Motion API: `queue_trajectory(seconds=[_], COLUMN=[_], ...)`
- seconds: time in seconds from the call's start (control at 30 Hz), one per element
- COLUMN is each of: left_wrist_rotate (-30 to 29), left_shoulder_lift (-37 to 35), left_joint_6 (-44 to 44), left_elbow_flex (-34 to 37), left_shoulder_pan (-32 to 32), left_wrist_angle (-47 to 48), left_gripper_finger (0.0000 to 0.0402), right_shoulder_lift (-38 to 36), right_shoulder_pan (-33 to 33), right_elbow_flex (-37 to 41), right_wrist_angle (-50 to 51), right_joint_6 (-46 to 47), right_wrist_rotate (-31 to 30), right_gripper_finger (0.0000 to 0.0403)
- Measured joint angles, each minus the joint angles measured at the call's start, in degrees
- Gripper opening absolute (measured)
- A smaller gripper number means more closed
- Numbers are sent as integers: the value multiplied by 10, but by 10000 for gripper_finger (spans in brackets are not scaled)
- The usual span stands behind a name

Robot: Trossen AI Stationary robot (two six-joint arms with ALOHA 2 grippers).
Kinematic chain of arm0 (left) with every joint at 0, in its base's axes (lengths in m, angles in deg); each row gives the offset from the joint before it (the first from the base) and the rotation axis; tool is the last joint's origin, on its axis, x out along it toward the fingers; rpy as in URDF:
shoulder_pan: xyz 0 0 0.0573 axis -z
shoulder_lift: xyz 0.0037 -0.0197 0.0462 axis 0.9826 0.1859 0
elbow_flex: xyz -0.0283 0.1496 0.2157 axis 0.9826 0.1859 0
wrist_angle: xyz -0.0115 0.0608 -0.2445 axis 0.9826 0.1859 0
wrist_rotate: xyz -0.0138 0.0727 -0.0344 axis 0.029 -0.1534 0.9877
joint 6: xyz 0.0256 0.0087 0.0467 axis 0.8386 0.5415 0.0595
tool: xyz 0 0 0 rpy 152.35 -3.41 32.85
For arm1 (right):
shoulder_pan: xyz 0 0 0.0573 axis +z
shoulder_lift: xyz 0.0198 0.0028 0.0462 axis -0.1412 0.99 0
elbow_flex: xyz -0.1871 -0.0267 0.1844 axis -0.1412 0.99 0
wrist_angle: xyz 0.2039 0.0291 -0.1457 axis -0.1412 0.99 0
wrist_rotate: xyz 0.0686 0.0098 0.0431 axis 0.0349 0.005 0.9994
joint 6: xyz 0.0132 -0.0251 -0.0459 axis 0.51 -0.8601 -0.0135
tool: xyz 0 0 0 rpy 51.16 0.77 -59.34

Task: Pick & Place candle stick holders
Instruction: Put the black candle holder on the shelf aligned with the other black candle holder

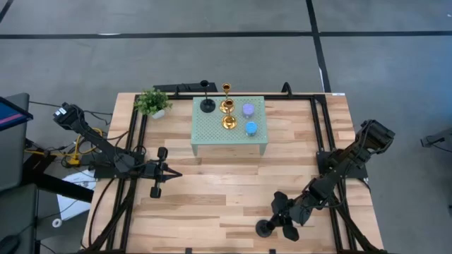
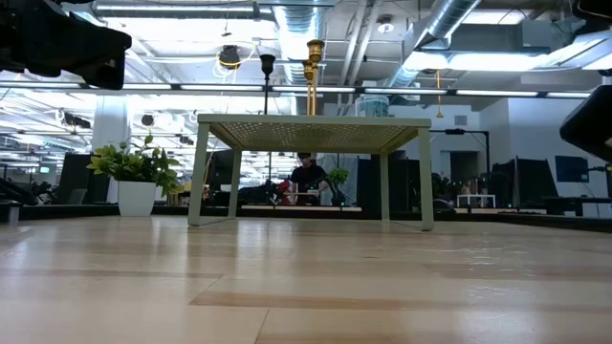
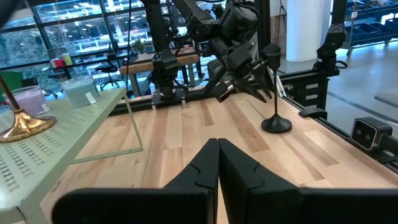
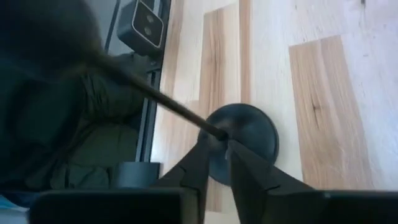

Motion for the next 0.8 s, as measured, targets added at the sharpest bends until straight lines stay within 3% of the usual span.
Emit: queue_trajectory(seconds=[0.4,0.57,0.8], left_wrist_rotate=[0,0,0], left_shoulder_lift=[0,0,0], left_joint_6=[-2,-2,-2], left_elbow_flex=[0,0,0], left_shoulder_pan=[0,0,0], left_wrist_angle=[0,0,0], left_gripper_finger=[8,8,8], right_shoulder_lift=[-1,-1,0], right_shoulder_pan=[26,26,18], right_elbow_flex=[0,0,0], right_wrist_angle=[-42,-46,-58], right_joint_6=[-36,-34,-33], right_wrist_rotate=[-50,-62,-73], right_gripper_finger=[168,169,138])
